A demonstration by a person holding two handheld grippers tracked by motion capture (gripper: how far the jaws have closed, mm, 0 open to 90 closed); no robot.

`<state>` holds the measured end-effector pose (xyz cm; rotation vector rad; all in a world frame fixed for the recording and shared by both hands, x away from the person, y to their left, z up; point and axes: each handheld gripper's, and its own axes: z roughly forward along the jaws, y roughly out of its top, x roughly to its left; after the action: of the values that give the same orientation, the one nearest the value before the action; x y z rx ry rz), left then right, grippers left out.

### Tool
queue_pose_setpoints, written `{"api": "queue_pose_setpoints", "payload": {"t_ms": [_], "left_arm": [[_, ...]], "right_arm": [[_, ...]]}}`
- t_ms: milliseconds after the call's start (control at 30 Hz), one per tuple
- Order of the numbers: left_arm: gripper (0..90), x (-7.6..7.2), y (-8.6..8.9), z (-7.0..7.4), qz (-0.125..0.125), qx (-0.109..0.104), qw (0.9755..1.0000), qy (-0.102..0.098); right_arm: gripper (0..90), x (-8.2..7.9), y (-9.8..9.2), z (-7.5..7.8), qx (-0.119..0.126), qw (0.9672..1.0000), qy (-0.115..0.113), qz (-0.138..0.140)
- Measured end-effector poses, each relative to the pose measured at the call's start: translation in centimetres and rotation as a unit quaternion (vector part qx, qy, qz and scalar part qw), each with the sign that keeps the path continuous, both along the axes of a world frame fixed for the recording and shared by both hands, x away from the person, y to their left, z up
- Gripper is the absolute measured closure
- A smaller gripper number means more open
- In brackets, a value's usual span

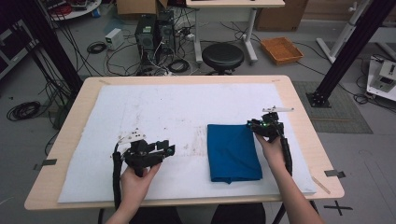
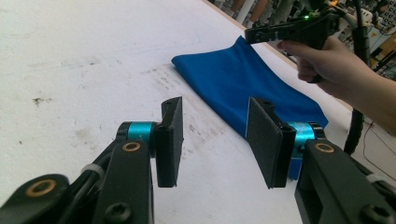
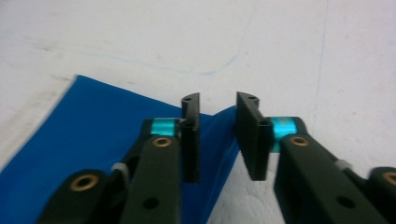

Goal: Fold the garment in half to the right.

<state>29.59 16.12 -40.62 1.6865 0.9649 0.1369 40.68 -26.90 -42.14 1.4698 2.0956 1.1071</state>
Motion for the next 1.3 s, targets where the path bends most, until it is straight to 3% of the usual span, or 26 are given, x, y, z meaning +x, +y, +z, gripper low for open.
{"api": "queue_pose_setpoints", "payload": {"t_ms": [100,367,600,767,867,1000,1067,1167,1300], "left_arm": [[56.1,0.0,0.0,-0.1,-0.001,0.001,1.0,0.002],[56.1,0.0,0.0,-0.3,0.001,-0.001,1.0,0.008],[56.1,0.0,-0.1,-0.3,0.0,0.001,1.0,0.009],[56.1,0.0,0.1,-0.3,0.004,0.003,1.0,0.004],[56.1,0.2,0.6,0.0,0.009,0.01,0.9999,-0.007],[54.8,0.4,1.8,0.5,0.025,0.022,0.9987,-0.04],[53.7,0.6,2.4,0.8,0.035,0.043,0.9964,-0.065],[52.5,0.7,3.1,1.1,0.051,0.076,0.9902,-0.106],[48.9,1.2,4.6,1.2,0.067,0.083,0.9874,-0.117]], "right_arm": [[88.3,0.6,-0.1,-0.9,-0.007,1.0,0.002,0.002],[88.7,0.2,-0.7,-1.4,-0.022,0.9994,-0.025,0.001],[79.6,-0.3,-1.7,-1.4,-0.014,0.9993,-0.031,-0.014],[70.4,-1.8,-2.8,-0.6,0.0,0.9991,-0.042,-0.01],[60.0,-2.8,-3.4,0.0,0.014,0.9989,-0.044,-0.006],[51.0,-4.1,-4.3,0.5,0.018,0.9978,-0.063,0.009],[48.1,-4.5,-4.7,0.7,0.016,0.9974,-0.069,0.012],[46.8,-4.9,-5.2,0.9,0.023,0.997,-0.071,0.019],[45.7,-5.3,-5.8,1.4,0.031,0.9965,-0.073,0.025]]}}
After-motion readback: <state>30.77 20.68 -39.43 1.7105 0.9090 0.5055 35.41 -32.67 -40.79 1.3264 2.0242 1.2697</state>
